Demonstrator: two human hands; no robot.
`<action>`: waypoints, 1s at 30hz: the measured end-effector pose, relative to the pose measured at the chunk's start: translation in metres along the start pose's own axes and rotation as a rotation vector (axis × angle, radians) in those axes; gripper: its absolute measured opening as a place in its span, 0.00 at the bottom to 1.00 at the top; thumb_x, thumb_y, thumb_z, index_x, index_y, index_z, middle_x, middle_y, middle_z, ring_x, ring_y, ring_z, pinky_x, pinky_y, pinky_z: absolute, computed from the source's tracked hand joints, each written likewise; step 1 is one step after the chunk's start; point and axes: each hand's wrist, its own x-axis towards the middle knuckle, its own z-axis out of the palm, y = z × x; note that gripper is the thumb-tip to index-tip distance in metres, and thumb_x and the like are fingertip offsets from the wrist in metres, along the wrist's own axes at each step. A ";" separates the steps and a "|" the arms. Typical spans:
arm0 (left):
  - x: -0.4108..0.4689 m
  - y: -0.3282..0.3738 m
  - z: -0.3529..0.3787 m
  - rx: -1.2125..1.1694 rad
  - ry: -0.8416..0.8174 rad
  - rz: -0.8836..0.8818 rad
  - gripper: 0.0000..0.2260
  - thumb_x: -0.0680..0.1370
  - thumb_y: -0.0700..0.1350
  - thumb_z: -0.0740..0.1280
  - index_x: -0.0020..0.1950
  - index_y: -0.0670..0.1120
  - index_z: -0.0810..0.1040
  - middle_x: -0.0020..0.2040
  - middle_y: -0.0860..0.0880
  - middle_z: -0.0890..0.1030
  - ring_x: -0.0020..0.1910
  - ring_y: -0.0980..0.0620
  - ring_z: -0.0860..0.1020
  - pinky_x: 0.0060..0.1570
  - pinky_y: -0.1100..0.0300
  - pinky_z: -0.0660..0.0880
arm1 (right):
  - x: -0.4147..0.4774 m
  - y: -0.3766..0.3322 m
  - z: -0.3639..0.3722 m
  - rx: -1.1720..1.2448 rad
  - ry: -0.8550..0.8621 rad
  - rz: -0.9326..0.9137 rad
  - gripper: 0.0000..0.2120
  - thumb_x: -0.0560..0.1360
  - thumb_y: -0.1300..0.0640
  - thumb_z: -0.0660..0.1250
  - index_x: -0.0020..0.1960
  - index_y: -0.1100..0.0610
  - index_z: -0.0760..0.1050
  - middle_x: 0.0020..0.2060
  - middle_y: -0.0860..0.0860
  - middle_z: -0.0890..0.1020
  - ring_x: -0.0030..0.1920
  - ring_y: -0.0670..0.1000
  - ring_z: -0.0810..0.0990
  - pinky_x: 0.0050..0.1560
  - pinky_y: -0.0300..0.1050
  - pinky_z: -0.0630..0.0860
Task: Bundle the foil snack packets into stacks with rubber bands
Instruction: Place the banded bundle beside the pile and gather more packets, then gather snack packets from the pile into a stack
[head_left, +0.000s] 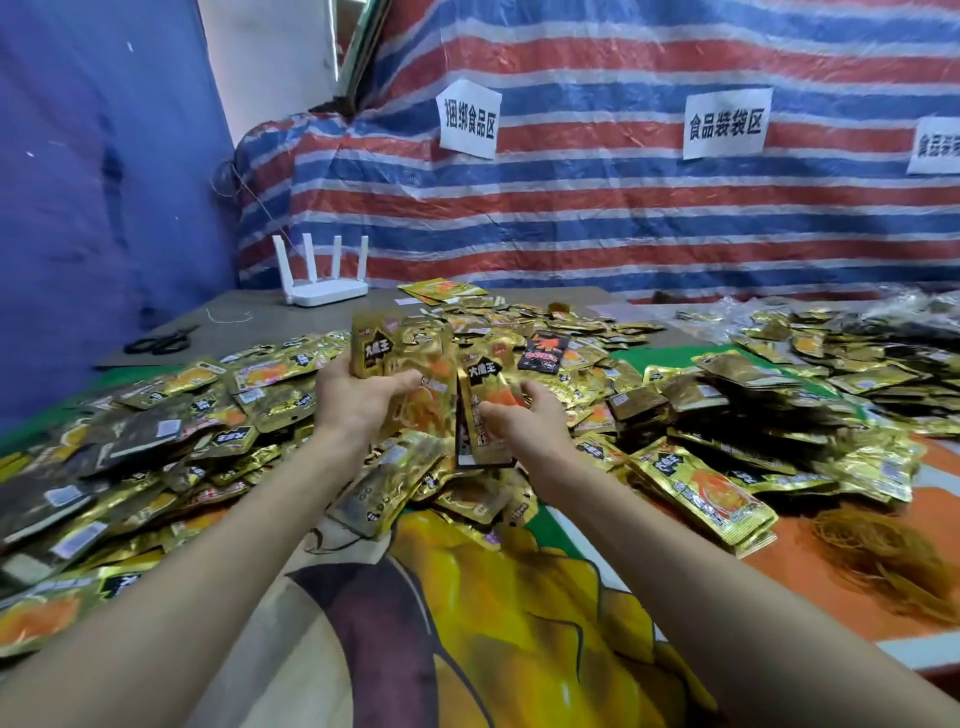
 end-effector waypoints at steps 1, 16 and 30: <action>-0.002 0.004 0.000 -0.050 0.000 -0.053 0.08 0.71 0.37 0.78 0.46 0.46 0.82 0.42 0.46 0.87 0.37 0.49 0.86 0.37 0.55 0.82 | -0.002 -0.002 0.004 0.024 -0.005 0.001 0.14 0.76 0.60 0.71 0.60 0.56 0.73 0.52 0.56 0.81 0.45 0.52 0.82 0.39 0.48 0.83; -0.018 0.003 -0.016 -0.091 -0.069 -0.322 0.08 0.75 0.41 0.73 0.46 0.47 0.74 0.49 0.46 0.84 0.60 0.43 0.80 0.65 0.40 0.72 | -0.013 0.008 0.034 0.063 0.033 0.045 0.15 0.80 0.54 0.68 0.64 0.56 0.71 0.53 0.52 0.79 0.48 0.49 0.79 0.41 0.41 0.73; -0.017 0.012 -0.037 -0.074 -0.091 -0.322 0.05 0.72 0.39 0.74 0.38 0.46 0.88 0.51 0.47 0.86 0.61 0.41 0.78 0.68 0.42 0.71 | -0.003 0.003 0.031 0.488 0.162 0.280 0.22 0.77 0.63 0.71 0.70 0.63 0.73 0.44 0.47 0.77 0.46 0.47 0.75 0.54 0.47 0.68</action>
